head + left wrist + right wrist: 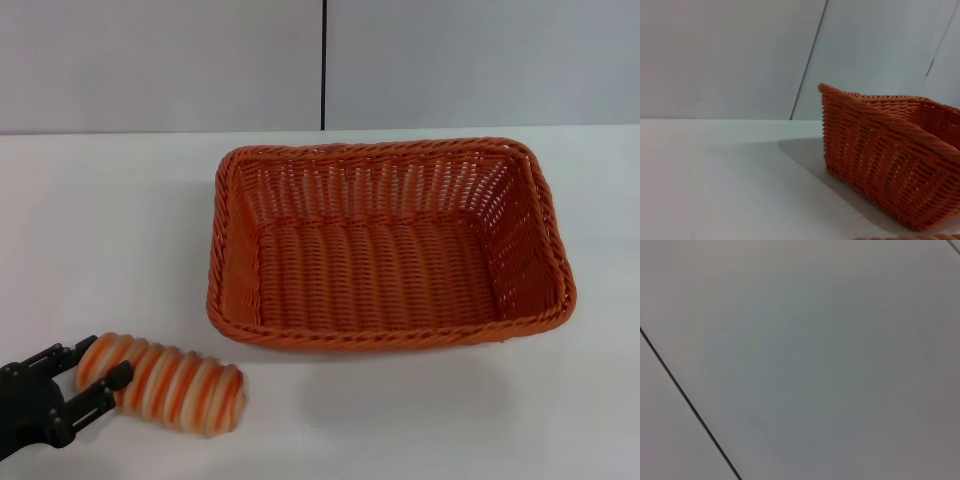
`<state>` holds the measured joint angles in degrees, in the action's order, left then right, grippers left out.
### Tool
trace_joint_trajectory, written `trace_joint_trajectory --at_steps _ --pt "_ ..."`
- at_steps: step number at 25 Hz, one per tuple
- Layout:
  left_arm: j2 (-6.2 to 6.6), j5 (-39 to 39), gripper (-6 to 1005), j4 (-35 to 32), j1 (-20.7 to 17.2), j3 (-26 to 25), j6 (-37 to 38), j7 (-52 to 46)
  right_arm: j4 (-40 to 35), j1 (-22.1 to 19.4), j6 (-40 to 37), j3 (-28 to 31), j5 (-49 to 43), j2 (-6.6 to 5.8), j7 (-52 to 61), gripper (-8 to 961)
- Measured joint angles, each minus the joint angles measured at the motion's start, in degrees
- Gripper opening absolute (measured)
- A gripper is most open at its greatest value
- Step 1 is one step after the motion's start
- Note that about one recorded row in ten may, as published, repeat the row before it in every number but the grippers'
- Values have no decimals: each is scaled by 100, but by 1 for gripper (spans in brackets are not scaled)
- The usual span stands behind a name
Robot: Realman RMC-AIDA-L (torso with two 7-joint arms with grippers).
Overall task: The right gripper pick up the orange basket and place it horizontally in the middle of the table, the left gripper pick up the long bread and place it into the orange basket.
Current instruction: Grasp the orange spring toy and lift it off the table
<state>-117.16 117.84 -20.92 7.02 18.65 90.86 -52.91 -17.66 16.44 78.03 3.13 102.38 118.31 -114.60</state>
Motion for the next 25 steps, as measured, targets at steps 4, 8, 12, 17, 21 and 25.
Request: trace_joint_trajectory --at_steps 4,8,12,17,21,25 --pt "0 -1 573 0 1 4 51 1 0 0 -11 20 0 4 -1 367" --pt "0 -2 549 0 4 6 61 1 0 2 -24 21 2 6 -2 367" --pt "0 -5 513 0 17 17 69 0 6 9 -43 14 14 13 -1 367" --pt "1 -8 469 0 35 70 78 -10 9 18 -43 -4 15 18 -2 367" --pt "1 -8 438 0 46 70 114 -10 9 18 -43 -6 15 17 -1 367" --pt "1 -7 409 0 58 68 149 -10 9 18 -43 -6 15 17 1 367"
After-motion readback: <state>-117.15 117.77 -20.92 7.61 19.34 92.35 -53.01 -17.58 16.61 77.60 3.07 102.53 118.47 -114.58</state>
